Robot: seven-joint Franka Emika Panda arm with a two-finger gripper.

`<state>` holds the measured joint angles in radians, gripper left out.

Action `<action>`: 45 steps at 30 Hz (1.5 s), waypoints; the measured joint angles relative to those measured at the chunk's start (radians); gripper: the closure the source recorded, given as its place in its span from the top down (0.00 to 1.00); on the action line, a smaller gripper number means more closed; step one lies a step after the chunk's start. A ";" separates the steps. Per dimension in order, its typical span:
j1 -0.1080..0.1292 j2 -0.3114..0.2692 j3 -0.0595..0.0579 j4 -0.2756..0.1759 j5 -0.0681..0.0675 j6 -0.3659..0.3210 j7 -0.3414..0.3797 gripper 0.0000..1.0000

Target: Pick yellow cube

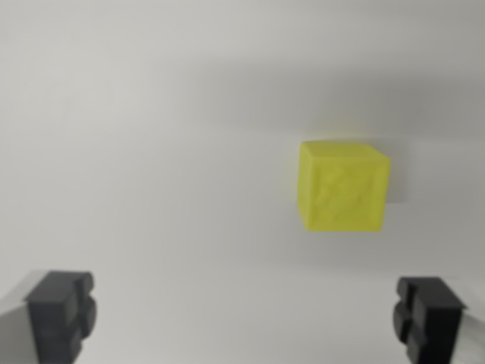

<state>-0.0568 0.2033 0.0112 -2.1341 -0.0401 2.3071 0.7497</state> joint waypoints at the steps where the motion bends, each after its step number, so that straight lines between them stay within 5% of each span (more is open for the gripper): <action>1: -0.002 0.003 0.000 -0.004 0.000 0.007 -0.003 1.00; 45: -0.110 0.174 0.000 -0.109 0.015 0.306 -0.139 1.00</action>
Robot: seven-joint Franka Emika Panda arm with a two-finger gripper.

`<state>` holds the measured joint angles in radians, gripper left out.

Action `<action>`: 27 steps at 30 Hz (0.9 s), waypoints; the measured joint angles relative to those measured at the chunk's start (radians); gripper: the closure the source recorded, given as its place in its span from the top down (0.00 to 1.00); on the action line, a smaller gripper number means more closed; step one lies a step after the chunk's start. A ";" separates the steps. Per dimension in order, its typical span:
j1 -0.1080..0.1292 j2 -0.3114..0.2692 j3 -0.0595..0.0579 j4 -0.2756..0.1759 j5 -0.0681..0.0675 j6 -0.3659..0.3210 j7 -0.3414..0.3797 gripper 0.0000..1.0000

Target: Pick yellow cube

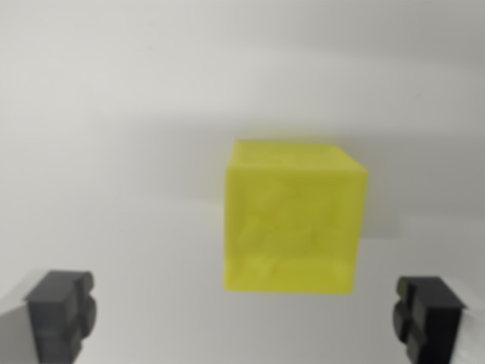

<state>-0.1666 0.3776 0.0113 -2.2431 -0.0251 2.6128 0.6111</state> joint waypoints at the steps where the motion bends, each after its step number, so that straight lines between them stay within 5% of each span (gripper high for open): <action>1: -0.003 0.005 0.000 -0.001 0.001 0.007 -0.004 1.00; 14: -0.034 0.063 0.001 -0.010 0.010 0.078 -0.049 1.00; 27: -0.034 0.097 0.000 -0.005 0.013 0.107 -0.052 1.00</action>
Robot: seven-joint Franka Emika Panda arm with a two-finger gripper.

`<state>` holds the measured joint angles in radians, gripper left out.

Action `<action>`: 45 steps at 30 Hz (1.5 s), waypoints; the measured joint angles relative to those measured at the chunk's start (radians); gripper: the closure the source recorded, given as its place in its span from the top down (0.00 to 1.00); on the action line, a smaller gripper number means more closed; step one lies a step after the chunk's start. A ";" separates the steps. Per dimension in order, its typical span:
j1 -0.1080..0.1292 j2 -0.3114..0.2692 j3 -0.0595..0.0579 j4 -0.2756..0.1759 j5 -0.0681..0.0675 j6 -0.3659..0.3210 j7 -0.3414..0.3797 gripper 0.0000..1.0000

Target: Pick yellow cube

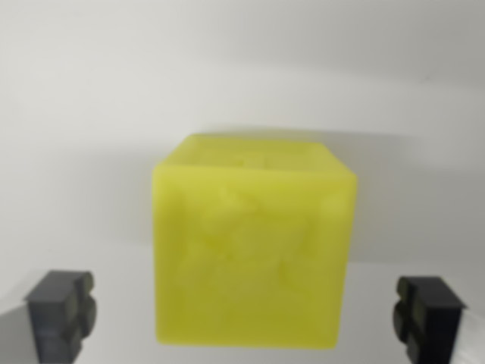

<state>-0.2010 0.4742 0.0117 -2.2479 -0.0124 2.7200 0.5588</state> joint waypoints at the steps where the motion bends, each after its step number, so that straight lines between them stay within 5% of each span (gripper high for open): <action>1: 0.000 0.006 0.000 0.001 0.000 0.005 0.000 1.00; 14: -0.001 0.087 0.000 0.024 -0.004 0.063 0.003 1.00; 23: -0.001 0.094 0.000 0.027 -0.005 0.068 0.004 1.00; 24: -0.001 0.094 0.000 0.027 -0.005 0.068 0.004 0.00; 45: 0.000 -0.018 0.000 -0.003 0.000 -0.014 0.000 0.00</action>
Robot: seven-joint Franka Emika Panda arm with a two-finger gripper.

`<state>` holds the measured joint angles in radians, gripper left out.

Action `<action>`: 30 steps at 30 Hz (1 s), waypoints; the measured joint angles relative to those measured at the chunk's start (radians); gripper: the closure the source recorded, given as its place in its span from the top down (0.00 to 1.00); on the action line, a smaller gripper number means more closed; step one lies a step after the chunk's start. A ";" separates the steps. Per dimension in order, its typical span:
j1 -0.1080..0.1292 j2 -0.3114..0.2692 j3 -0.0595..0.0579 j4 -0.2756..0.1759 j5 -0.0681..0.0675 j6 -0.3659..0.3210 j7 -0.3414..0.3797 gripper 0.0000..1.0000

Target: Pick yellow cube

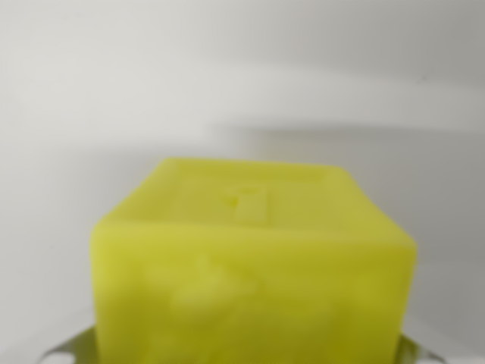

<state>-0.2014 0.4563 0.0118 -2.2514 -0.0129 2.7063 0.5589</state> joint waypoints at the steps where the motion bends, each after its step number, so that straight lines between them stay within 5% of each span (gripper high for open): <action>1: 0.000 -0.006 0.000 -0.001 0.000 -0.005 0.000 0.00; 30: 0.001 -0.176 0.000 -0.017 0.006 -0.159 -0.005 0.00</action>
<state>-0.2004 0.2798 0.0118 -2.2687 -0.0065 2.5470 0.5543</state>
